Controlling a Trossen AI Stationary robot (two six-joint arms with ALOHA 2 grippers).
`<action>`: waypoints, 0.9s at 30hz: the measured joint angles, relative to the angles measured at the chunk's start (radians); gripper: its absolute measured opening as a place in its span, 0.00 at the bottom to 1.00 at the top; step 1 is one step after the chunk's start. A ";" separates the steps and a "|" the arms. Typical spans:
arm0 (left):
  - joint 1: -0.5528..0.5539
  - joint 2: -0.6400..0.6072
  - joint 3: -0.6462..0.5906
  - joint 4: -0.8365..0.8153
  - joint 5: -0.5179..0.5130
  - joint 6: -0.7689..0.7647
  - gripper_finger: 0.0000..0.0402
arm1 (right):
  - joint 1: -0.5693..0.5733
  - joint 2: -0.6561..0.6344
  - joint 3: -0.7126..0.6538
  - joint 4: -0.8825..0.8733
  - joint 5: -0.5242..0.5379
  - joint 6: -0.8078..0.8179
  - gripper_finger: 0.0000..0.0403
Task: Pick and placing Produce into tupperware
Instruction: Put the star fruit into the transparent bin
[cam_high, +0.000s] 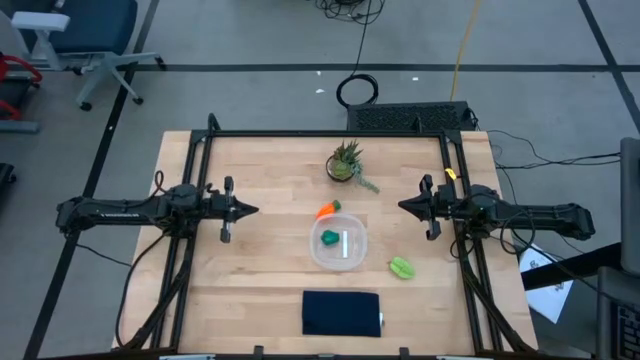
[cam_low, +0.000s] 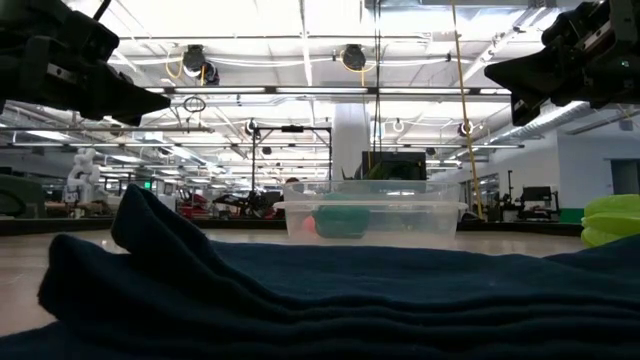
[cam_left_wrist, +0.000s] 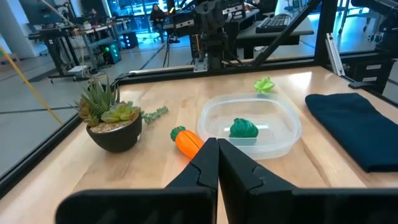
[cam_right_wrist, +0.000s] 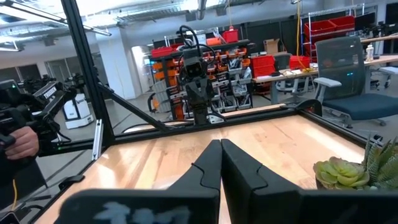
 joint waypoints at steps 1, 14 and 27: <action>0.000 0.000 0.000 0.000 0.000 0.000 0.01 | 0.000 0.000 0.000 0.000 0.000 -0.006 0.00; 0.000 0.000 0.000 0.000 0.000 -0.002 0.01 | 0.001 0.002 0.019 0.065 -0.031 -0.033 0.00; 0.000 0.000 0.000 0.005 -0.001 0.004 0.01 | 0.002 0.108 0.214 -0.087 -0.062 -0.036 0.00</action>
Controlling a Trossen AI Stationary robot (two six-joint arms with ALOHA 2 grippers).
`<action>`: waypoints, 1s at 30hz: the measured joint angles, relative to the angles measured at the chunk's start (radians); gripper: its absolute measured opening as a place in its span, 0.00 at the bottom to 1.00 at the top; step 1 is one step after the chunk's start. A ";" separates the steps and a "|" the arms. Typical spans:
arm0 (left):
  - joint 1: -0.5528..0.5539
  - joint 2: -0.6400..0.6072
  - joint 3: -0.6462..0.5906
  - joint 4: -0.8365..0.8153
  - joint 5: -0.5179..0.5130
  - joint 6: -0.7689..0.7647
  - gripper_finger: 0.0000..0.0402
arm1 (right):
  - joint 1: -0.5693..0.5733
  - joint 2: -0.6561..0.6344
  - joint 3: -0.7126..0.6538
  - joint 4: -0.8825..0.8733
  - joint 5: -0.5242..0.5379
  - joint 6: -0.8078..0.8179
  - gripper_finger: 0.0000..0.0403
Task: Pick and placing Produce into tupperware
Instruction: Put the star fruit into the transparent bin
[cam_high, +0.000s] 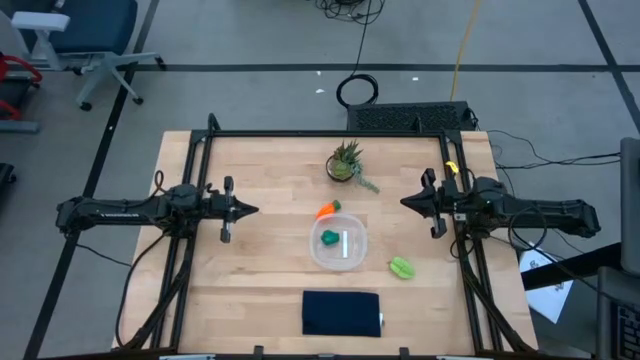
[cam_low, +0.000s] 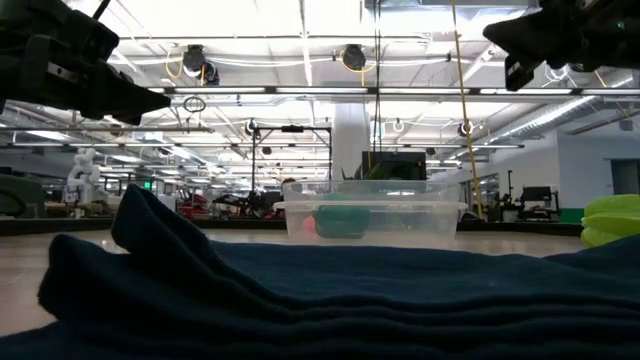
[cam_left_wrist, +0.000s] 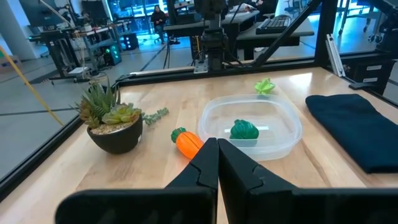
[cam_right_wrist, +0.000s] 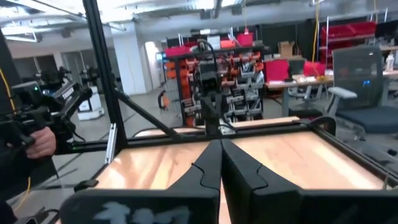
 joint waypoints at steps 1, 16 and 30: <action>0.000 0.000 0.000 0.000 -0.002 0.000 0.01 | 0.000 0.014 0.022 -0.018 -0.001 0.000 0.00; 0.000 0.000 0.000 0.024 -0.009 -0.002 0.01 | 0.021 0.216 0.318 -0.291 -0.072 -0.027 0.00; 0.000 0.000 0.000 0.027 -0.009 -0.008 0.01 | 0.111 0.350 0.547 -0.589 -0.072 -0.004 0.00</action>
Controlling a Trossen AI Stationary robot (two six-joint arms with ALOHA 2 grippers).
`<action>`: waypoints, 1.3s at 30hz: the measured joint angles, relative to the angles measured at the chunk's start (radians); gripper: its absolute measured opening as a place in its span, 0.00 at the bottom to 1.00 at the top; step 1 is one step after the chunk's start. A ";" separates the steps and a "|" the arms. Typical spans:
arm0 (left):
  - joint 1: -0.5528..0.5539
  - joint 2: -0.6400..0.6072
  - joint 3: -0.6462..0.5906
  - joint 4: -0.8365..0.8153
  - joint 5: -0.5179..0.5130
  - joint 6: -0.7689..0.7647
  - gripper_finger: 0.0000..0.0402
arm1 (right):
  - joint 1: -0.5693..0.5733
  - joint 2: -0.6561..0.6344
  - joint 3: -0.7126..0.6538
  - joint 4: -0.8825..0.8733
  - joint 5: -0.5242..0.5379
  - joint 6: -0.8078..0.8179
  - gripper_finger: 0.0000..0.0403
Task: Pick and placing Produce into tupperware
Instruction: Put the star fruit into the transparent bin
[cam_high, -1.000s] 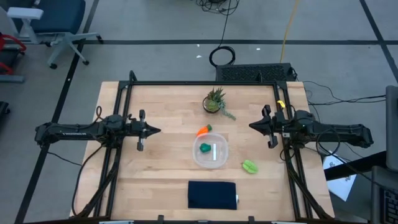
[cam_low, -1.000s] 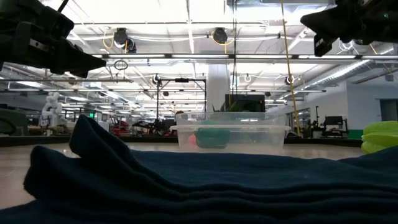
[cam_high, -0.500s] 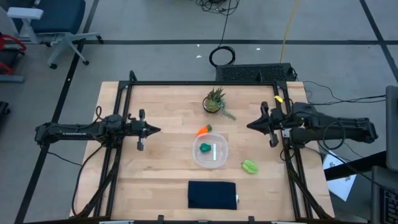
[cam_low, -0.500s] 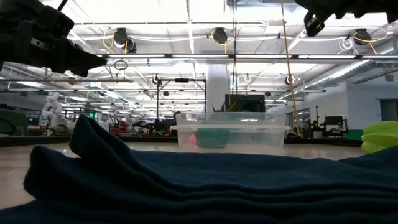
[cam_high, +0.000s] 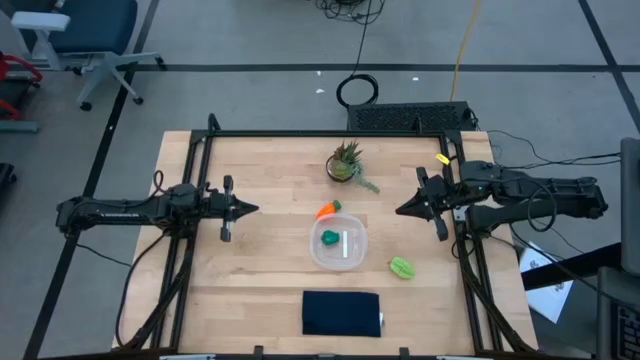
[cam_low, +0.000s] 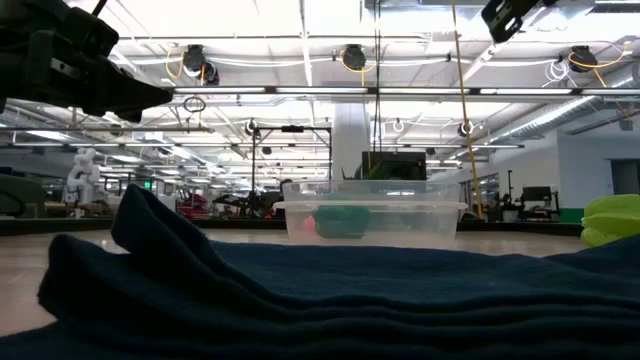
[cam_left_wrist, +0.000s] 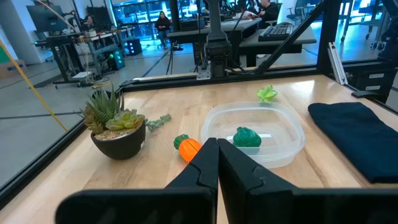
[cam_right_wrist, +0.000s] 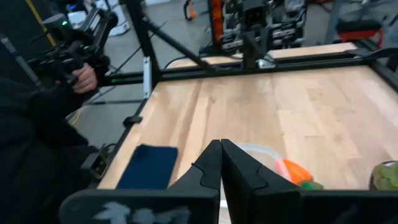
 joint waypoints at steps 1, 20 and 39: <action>0.000 0.000 0.000 0.000 0.000 0.001 0.01 | 0.009 0.006 0.016 -0.017 0.000 0.003 0.00; 0.000 0.000 0.000 0.000 0.000 0.001 0.01 | 0.113 0.198 0.205 -0.268 0.002 0.193 0.00; 0.000 0.000 0.000 -0.002 -0.042 0.009 0.01 | 0.171 0.385 0.265 -0.593 0.025 0.496 0.00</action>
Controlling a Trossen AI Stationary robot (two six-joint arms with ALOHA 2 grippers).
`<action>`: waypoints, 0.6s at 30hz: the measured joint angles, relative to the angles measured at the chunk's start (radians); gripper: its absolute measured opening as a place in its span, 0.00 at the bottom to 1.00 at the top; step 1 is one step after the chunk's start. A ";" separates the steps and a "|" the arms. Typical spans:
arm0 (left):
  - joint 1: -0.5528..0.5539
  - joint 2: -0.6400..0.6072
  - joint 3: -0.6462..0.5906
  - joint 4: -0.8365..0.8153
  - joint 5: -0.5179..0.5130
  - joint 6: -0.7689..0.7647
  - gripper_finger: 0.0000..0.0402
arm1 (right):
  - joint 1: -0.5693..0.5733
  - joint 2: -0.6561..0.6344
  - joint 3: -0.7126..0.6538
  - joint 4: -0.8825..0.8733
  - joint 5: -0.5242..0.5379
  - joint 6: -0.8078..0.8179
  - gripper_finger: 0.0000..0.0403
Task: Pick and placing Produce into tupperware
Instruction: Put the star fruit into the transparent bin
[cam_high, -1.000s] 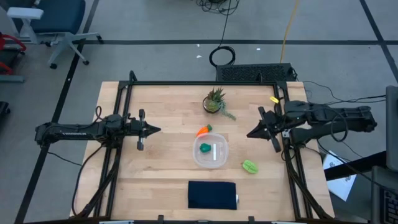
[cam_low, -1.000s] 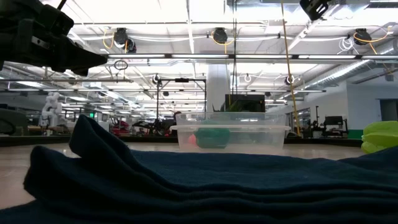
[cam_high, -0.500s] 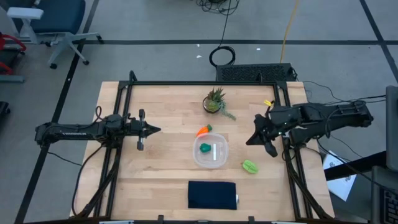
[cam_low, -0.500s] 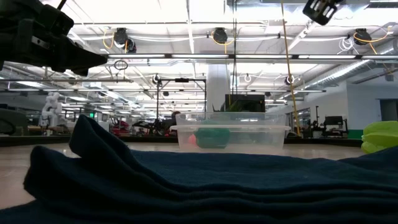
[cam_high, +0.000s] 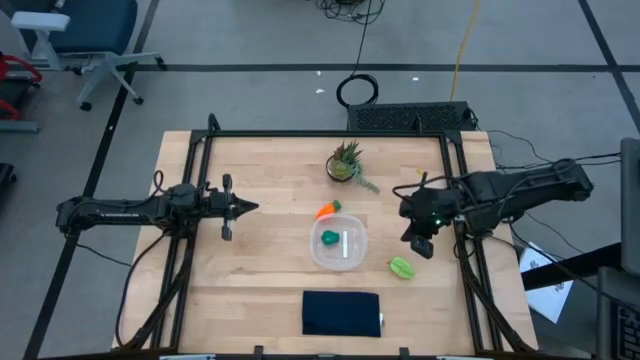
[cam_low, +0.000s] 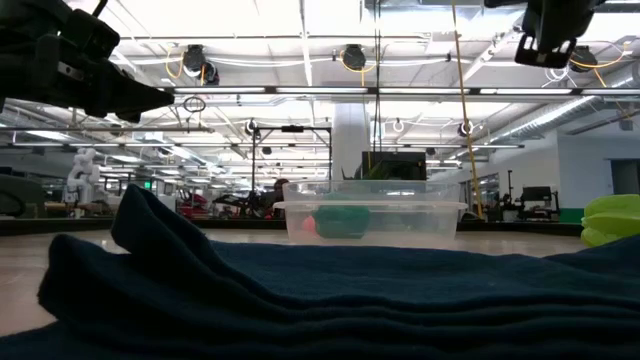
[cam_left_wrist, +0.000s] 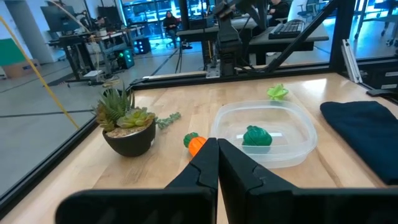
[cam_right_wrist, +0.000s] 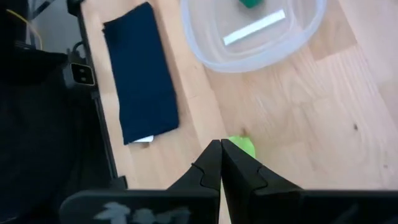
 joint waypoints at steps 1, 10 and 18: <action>0.000 0.000 0.000 -0.001 0.000 0.000 0.01 | 0.000 0.007 0.000 -0.001 0.000 0.012 0.00; 0.000 0.000 0.000 -0.008 0.000 0.000 0.01 | 0.040 0.050 0.000 -0.043 0.000 0.150 0.00; 0.000 0.000 0.000 -0.008 0.000 0.000 0.01 | 0.120 0.081 0.000 -0.057 -0.004 0.256 0.00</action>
